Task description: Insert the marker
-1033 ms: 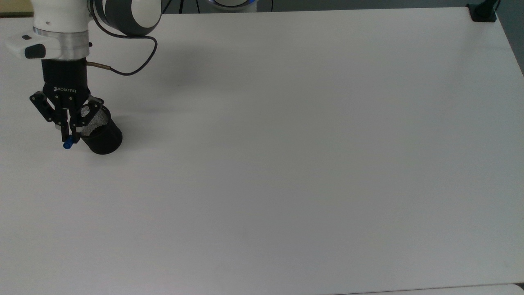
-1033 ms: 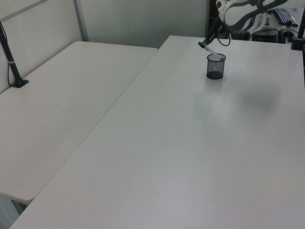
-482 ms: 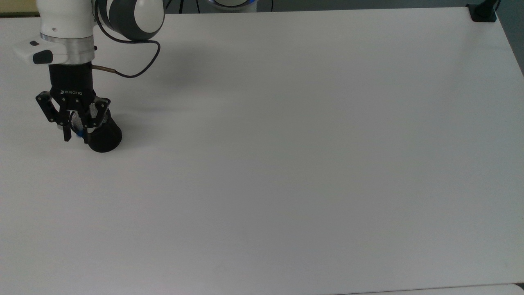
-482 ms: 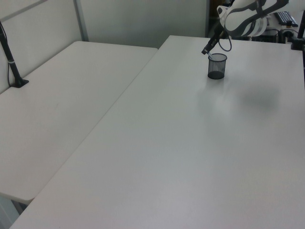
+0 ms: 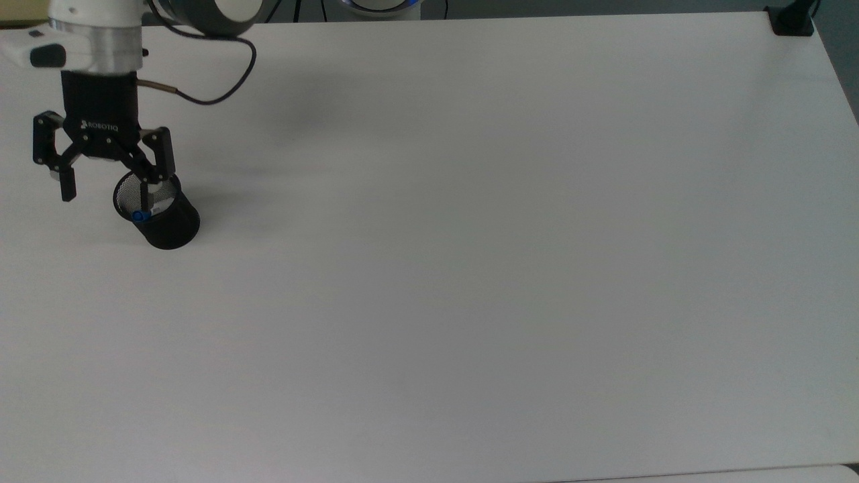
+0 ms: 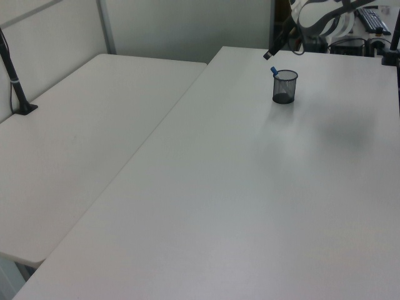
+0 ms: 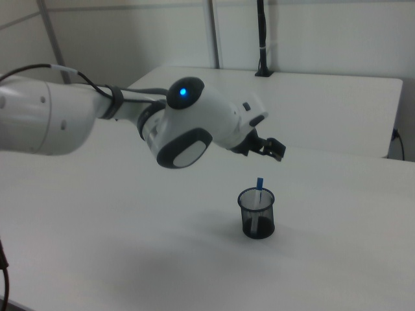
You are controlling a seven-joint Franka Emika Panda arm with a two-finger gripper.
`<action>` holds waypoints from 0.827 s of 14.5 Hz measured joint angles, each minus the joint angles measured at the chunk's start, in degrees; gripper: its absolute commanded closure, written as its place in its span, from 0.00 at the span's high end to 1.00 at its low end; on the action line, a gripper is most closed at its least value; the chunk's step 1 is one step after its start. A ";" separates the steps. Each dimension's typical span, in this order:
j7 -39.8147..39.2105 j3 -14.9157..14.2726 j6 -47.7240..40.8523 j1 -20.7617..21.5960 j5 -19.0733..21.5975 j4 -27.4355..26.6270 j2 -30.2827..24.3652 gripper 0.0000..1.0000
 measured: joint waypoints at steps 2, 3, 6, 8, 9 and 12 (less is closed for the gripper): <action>0.66 0.01 -5.20 0.00 0.00 0.24 -2.90 1.00; 0.75 0.00 -8.67 -0.04 0.00 0.40 -4.63 1.00; 0.77 -1.38 -22.51 -0.62 -0.01 2.13 -10.14 1.00; 0.76 -3.37 -34.72 -1.01 -0.03 5.03 -12.89 1.00; 0.76 -4.20 -40.88 -1.13 -0.03 7.03 -13.74 1.00; 0.82 -5.73 -57.69 -1.25 -0.03 13.31 -14.80 1.00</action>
